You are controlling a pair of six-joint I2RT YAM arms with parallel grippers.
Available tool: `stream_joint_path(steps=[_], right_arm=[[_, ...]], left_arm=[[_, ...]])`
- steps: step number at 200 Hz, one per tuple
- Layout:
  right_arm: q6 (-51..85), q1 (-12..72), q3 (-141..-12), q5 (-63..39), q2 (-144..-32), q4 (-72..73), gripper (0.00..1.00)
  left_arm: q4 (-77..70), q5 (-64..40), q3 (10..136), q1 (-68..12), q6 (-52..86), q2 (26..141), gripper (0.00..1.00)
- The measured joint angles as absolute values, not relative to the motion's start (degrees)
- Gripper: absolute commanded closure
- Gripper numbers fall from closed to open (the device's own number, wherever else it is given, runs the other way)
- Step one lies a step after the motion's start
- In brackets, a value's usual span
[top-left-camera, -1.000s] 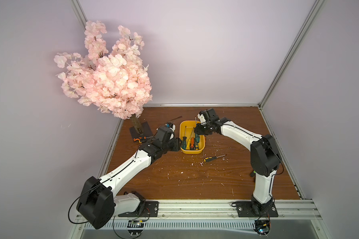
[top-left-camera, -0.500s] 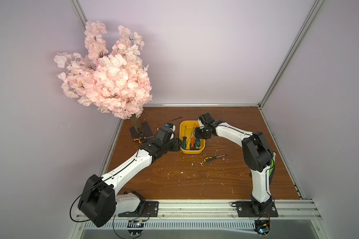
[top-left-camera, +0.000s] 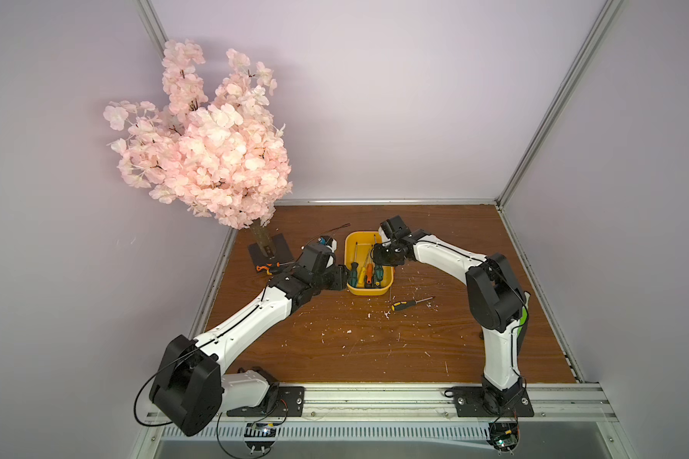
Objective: Put the screwdriver on the desktop into the storage box
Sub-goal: Place the screwdriver in the storage box, then pick up the screwdriver from the center of the board.
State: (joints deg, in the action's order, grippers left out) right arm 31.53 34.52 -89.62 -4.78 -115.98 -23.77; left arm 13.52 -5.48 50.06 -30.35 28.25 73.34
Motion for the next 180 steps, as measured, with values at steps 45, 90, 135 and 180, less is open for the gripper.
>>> stream_joint_path(steps=[45,90,135,180], right_arm=[[31.2,34.8,-88.6,-5.2,-109.9,-21.3,0.58],[30.6,34.6,-81.5,-5.3,-103.4,-16.3,0.59],[29.7,32.2,-72.4,-6.8,-95.3,-12.0,0.59],[29.3,25.5,-61.7,-8.3,-84.6,-8.7,0.58]], left_arm=[[12.7,-7.4,53.7,-30.3,27.9,78.4,0.4],[11.9,-8.8,54.5,-30.3,28.3,79.9,0.39],[11.8,-8.5,54.5,-31.5,29.3,79.9,0.39],[11.2,-7.3,56.8,-36.4,30.5,82.7,0.39]])
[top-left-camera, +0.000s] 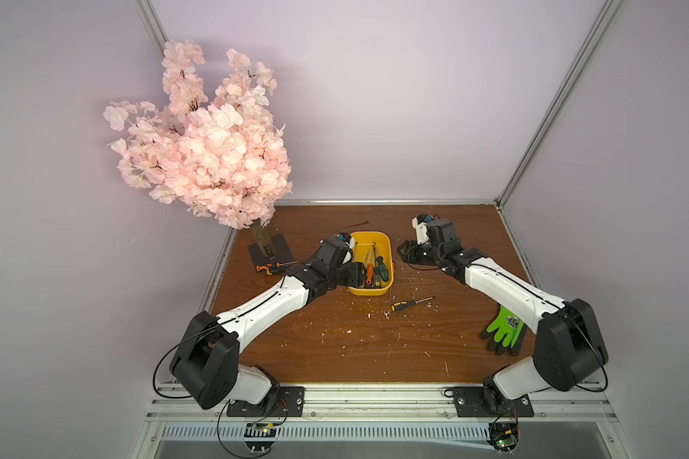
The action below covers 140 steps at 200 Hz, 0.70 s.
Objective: Put the screwdriver on the desktop into the storage box
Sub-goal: Pick up the screwdriver from the center of the board.
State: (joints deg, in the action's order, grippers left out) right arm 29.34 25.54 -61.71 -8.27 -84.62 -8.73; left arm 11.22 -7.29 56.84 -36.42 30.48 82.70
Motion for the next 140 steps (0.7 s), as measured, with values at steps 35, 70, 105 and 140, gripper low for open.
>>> stream_joint_path(steps=[35,70,105,140], right_arm=[[29.1,20.8,-55.2,-9.4,-77.9,-7.1,0.58],[28.4,17.6,-52.2,-10.5,-74.8,-7.3,0.58],[27.8,14.2,-49.4,-11.0,-71.4,-7.5,0.57],[27.5,10.3,-46.7,-11.3,-68.3,-7.7,0.57]], left_arm=[[10.6,-6.3,59.9,-40.0,31.4,87.7,0.39],[10.4,-5.3,65.2,-43.5,31.5,94.0,0.39],[10.5,-4.9,70.8,-46.0,31.3,99.5,0.4],[10.8,-5.0,74.5,-47.8,30.6,103.4,0.41]])
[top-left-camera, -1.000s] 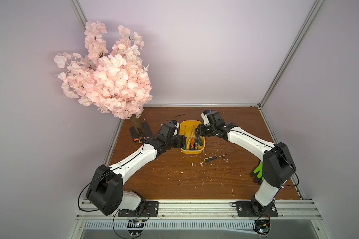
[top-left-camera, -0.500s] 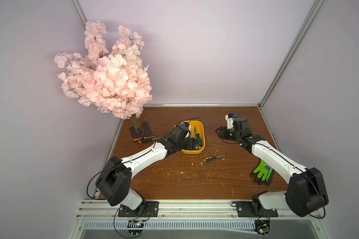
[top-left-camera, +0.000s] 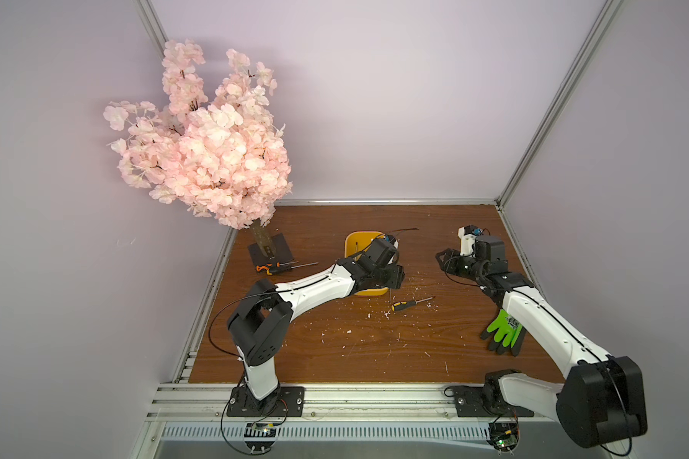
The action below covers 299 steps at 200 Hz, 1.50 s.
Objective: Put the screwdriver on the desktop into the storage box
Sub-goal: Pick up the screwdriver from the center of the board.
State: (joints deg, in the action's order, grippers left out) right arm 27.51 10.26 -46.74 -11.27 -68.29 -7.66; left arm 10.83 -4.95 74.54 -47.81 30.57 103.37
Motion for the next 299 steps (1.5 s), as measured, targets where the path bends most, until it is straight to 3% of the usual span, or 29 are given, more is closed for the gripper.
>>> stream_joint_path(steps=[90,180,299], right_arm=[[27.5,5.6,-40.4,-12.4,-61.9,-8.1,0.57],[27.5,4.4,-39.3,-12.4,-60.0,-9.3,0.56],[27.5,3.9,-36.9,-12.4,-59.2,-9.9,0.57]], left_arm=[[15.8,-7.4,81.9,-50.7,25.7,112.3,0.43],[20.2,-9.3,82.7,-51.9,21.5,115.8,0.44],[25.1,-6.8,82.8,-55.2,17.7,117.3,0.52]])
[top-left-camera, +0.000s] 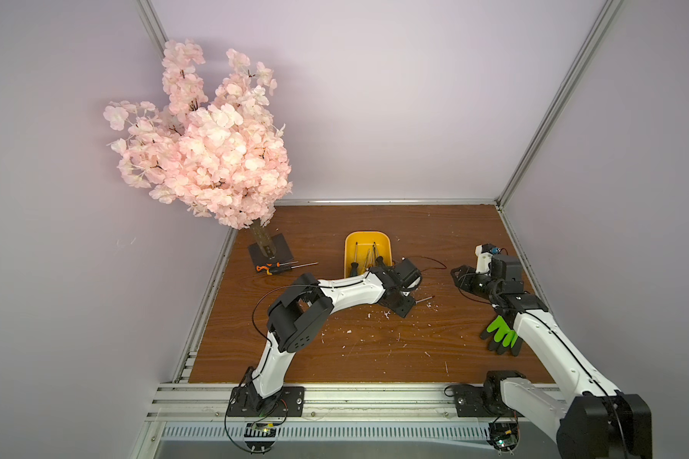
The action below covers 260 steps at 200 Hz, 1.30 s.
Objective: Put the screwdriver on the desktop into the storage box
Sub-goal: Pick up the screwdriver from the center of the board.
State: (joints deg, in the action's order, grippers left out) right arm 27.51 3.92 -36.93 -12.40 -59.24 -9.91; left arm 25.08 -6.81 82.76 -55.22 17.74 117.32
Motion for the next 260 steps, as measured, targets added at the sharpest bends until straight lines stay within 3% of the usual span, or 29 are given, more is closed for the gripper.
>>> stream_joint_path(steps=[65,120,144,260], right_arm=[[27.5,3.7,-36.9,-12.4,-59.2,-9.9,0.57],[27.5,3.0,-36.9,-12.3,-57.9,-10.1,0.56],[27.5,2.5,-36.9,-12.3,-57.6,-10.2,0.56],[28.2,2.1,-38.2,-12.6,-57.4,-10.5,0.56]], left_arm=[[26.7,-3.6,82.8,-57.2,16.3,118.0,0.6],[27.0,-2.7,82.9,-57.3,16.1,118.1,0.84],[27.1,-2.7,83.0,-57.3,16.1,118.0,0.88],[27.7,-0.3,86.1,-55.7,17.7,109.8,0.93]])
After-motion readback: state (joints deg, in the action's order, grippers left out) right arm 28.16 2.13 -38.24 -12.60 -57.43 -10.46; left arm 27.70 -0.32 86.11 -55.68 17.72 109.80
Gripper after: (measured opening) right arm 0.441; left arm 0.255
